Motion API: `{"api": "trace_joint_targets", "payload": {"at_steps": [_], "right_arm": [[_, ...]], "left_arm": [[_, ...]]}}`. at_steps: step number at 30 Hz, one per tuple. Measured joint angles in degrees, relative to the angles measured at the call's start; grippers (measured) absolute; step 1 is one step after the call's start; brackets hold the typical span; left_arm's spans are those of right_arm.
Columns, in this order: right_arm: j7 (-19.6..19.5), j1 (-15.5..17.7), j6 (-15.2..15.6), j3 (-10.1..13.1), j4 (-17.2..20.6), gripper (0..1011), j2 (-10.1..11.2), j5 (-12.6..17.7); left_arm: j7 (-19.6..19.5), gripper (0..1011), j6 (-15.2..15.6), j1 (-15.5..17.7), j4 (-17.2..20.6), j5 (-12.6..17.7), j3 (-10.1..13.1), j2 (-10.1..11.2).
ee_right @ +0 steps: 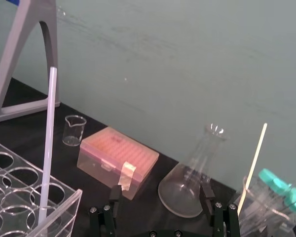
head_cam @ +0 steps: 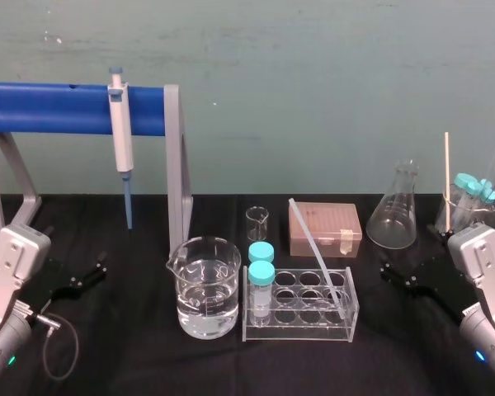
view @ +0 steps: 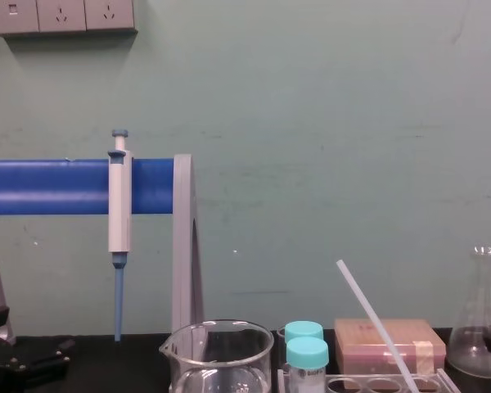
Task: Pick up the stirring rod with one hand, then place it down.
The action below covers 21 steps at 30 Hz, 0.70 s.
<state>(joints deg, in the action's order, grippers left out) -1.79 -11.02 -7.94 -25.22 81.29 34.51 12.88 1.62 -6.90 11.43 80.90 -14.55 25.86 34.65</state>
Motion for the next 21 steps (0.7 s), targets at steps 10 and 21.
{"api": "trace_joint_targets", "payload": {"at_steps": [10, 21], "right_arm": [[1.43, -0.05, -3.73, 0.34, 1.89, 1003, 0.28, -3.65], [7.37, -4.03, -8.42, -1.08, 0.56, 1003, -1.23, -6.3]], "left_arm": [[0.0, 1000, 0.0, 0.0, 0.0, 0.0, 0.0, 0.0], [0.0, 1000, 0.0, 0.0, 0.0, 0.0, 0.0, 0.0]]}}
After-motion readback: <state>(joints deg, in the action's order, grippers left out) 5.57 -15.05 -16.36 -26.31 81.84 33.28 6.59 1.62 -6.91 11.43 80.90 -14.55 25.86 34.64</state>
